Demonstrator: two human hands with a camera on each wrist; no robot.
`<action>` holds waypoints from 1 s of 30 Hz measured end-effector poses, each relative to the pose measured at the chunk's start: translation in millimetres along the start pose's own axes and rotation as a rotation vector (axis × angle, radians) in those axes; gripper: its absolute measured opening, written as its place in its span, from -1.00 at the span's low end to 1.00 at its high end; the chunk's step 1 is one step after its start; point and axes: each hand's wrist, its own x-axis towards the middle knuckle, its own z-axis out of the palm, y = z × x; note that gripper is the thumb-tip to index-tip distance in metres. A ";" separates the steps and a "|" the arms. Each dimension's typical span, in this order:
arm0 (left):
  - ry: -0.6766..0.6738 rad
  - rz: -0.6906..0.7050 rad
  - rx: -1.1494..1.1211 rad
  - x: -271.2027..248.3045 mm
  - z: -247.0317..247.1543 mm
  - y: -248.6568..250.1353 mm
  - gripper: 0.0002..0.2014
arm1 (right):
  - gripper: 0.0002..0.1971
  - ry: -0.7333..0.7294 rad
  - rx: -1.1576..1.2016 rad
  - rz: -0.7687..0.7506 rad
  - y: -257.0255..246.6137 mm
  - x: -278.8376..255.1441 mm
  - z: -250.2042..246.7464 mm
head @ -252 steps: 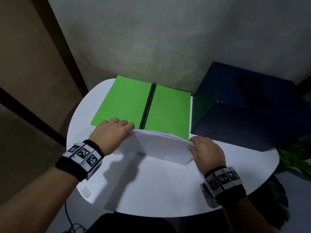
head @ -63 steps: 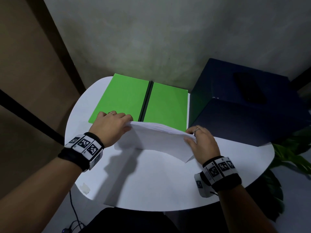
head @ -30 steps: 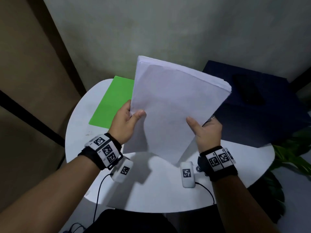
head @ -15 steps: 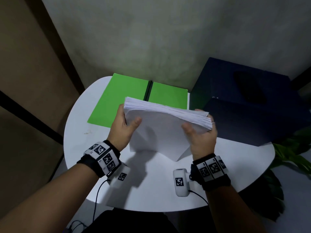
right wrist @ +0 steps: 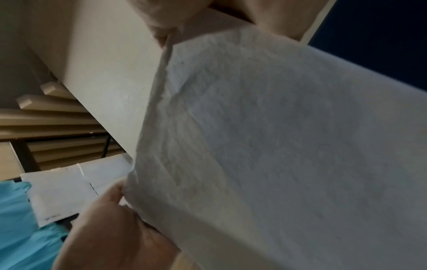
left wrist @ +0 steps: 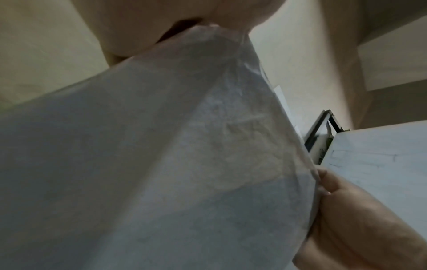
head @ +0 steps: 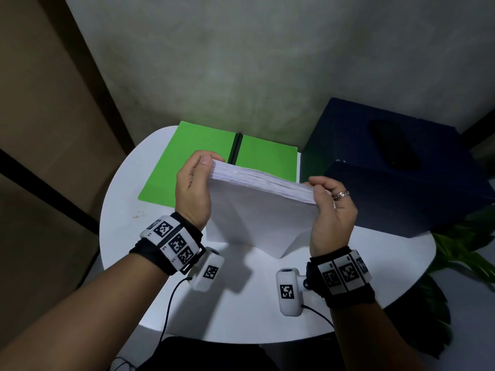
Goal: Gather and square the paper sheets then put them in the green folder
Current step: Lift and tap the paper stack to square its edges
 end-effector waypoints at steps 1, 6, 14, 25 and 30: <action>0.005 -0.004 0.013 1.4 1.1 -0.8 -0.69 | -0.85 0.016 0.019 0.014 -1.3 0.8 1.1; -0.101 0.016 -0.050 1.3 -1.4 -3.4 -0.46 | -0.48 -0.112 0.103 0.000 5.8 2.2 -4.1; -0.212 0.008 0.293 -7.4 6.6 -19.3 -0.79 | -0.56 0.056 -0.116 0.072 25.6 -5.0 -3.0; -0.263 -0.033 0.043 31.3 -9.9 0.9 -0.59 | -0.60 -0.169 -0.070 0.152 35.0 6.2 -20.6; -0.437 -0.301 0.025 13.9 -27.4 -28.9 -0.23 | -0.71 -0.146 -0.007 0.130 20.1 9.1 -21.1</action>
